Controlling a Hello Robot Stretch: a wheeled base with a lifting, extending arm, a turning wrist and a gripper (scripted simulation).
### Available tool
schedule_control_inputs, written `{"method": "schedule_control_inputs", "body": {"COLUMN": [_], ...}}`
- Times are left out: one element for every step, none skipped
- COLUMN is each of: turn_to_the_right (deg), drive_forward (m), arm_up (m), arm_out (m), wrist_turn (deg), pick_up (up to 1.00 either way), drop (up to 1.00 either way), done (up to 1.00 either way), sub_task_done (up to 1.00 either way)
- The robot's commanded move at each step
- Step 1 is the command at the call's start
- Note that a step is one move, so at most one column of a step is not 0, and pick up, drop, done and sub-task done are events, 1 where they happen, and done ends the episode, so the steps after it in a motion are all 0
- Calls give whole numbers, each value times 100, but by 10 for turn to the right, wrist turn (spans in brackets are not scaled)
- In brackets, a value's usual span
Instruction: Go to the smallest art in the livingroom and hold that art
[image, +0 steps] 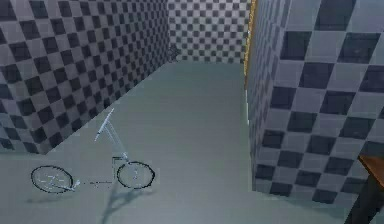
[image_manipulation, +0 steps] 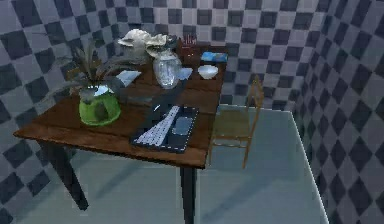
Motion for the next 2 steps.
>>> {"method": "schedule_control_inputs", "body": {"turn_to_the_right": [0,-270], "drive_forward": [25,0], "arm_up": [0,0], "arm_out": [0,0], "wrist_turn": [0,0], "pick_up": [0,0], "drop": [0,0], "done": [0,0], "sub_task_done": [0,0]}}
